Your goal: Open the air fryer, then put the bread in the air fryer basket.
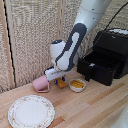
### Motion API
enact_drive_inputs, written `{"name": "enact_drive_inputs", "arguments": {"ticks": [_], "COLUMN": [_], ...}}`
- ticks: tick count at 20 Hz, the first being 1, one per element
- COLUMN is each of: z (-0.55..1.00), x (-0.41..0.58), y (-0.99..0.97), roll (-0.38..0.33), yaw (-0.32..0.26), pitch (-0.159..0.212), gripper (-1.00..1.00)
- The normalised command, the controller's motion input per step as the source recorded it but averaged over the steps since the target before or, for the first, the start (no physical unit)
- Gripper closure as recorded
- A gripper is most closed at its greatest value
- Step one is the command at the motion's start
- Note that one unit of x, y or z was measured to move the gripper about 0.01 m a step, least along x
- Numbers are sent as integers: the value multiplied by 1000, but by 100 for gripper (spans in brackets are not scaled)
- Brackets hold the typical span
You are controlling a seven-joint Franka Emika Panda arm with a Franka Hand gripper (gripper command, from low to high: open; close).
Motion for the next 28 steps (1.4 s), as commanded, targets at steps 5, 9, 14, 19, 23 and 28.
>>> {"name": "enact_drive_inputs", "arguments": {"ticks": [5,9,14,19,23,28], "z": [928,754,680,528,451,426], "x": [21,28,113,261,270,231], "y": [2,-142,-419,-443,-366,-272], "roll": [1,0,10,4,0,-4], "yaw": [-48,-114,-153,-211,-242,-276], "pitch": [47,70,28,-12,-32,-32], "gripper": [100,100,100,100,100,100]}}
